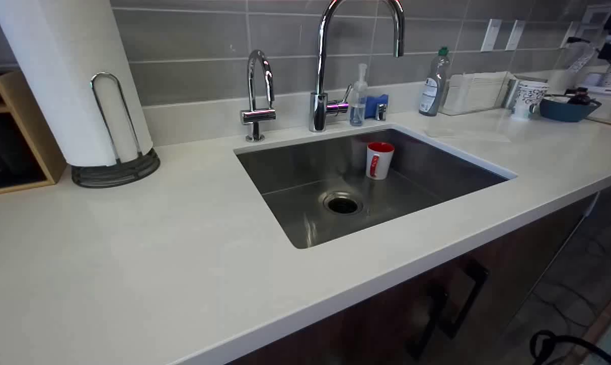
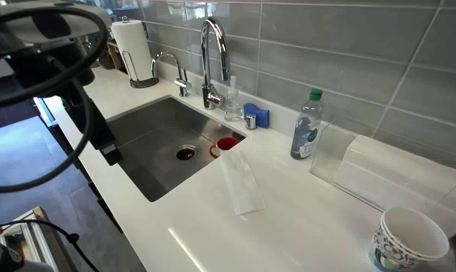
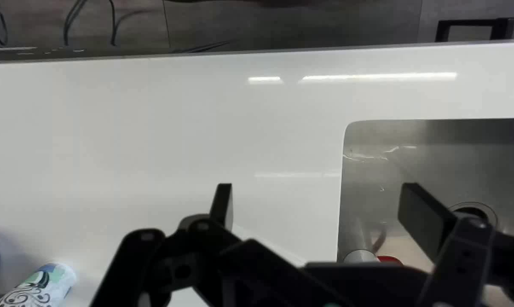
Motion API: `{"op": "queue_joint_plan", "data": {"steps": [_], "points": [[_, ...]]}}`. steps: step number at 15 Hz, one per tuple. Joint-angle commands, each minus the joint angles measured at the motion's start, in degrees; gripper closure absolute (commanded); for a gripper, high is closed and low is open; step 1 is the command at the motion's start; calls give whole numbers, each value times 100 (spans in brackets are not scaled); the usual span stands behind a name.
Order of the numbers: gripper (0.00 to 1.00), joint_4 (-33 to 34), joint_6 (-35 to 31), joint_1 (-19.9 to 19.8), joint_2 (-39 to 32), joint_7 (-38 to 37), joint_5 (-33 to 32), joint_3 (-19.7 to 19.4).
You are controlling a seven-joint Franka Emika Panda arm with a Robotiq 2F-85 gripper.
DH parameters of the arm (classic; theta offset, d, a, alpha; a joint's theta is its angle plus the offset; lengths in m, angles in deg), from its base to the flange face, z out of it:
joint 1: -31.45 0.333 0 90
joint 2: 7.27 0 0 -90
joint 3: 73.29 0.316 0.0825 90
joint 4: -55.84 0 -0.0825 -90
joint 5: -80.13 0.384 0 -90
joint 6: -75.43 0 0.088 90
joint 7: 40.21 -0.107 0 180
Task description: Open the tap
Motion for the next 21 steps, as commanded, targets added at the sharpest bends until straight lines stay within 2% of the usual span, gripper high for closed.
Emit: {"op": "queue_joint_plan", "data": {"steps": [1, 13, 18, 19, 21], "points": [[0, 14, 25, 59, 3, -38, -36, -42], [0, 95, 14, 96, -65, -161, 44, 27], [0, 817, 80, 695, -673, -980, 594, 854], [0, 1067, 187, 778, -928, -1249, 727, 1044], [0, 1412, -15, 889, -1330, -1838, 964, 1357]]}}
